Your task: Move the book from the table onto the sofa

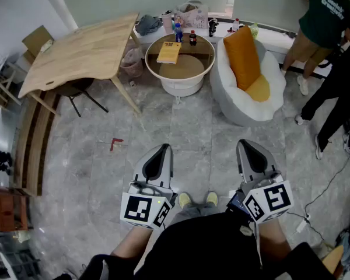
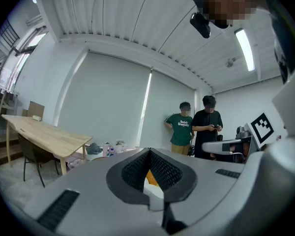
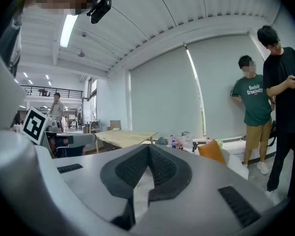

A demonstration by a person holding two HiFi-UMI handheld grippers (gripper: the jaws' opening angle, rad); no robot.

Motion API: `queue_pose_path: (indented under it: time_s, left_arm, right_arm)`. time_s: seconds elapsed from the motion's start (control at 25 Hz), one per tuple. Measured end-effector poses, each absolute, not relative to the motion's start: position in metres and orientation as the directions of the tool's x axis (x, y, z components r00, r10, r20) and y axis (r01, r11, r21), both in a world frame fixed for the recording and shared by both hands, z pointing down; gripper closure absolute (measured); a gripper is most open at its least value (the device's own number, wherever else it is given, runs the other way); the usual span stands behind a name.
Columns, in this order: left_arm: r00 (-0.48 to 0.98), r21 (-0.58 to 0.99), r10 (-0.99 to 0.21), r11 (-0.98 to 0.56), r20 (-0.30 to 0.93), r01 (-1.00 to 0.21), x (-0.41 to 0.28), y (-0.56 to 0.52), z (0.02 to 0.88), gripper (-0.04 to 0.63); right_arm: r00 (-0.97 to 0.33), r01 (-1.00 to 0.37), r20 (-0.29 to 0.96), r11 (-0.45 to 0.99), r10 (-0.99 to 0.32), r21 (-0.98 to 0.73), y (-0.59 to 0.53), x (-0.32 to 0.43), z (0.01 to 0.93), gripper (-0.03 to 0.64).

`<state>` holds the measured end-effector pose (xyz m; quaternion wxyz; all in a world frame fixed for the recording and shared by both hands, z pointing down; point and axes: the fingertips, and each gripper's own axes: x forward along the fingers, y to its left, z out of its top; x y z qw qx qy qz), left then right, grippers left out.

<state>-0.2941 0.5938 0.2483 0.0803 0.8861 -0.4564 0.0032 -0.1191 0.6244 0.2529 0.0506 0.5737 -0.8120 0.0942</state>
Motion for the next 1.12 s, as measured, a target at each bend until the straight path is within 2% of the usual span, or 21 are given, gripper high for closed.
queue_pose_path:
  time_s: [0.32, 0.52, 0.72, 0.92, 1.12]
  left_arm:
    - [0.573, 0.161, -0.817, -0.558, 0.071, -0.814, -0.286, 0.600, 0.250, 0.591]
    - [0.550, 0.166, -0.832, -0.534, 0.072, -0.829, -0.316, 0.599, 0.253, 0.591]
    - [0.535, 0.155, -0.844, -0.524, 0.036, -0.838, -0.346, 0.591, 0.251, 0.591]
    - [0.538, 0.196, -0.842, -0.522, 0.036, -0.830, -0.366, 0.562, 0.261, 0.591]
    - [0.532, 0.186, -0.844, -0.514, 0.064, -0.838, -0.354, 0.506, 0.274, 0.591]
  right_arm:
    - [-0.336, -0.940, 0.183, 0.317, -0.924, -0.127, 0.627, -0.105, 0.259, 0.609]
    - [-0.401, -0.913, 0.168, 0.378, -0.901, -0.155, 0.623, -0.133, 0.260, 0.609]
    - [-0.458, -0.889, 0.182, 0.447, -0.870, -0.095, 0.606, -0.170, 0.259, 0.609]
    - [-0.424, -0.905, 0.213, 0.411, -0.880, -0.105, 0.578, -0.172, 0.265, 0.609]
    - [-0.398, -0.917, 0.195, 0.387, -0.897, -0.094, 0.524, -0.148, 0.268, 0.609]
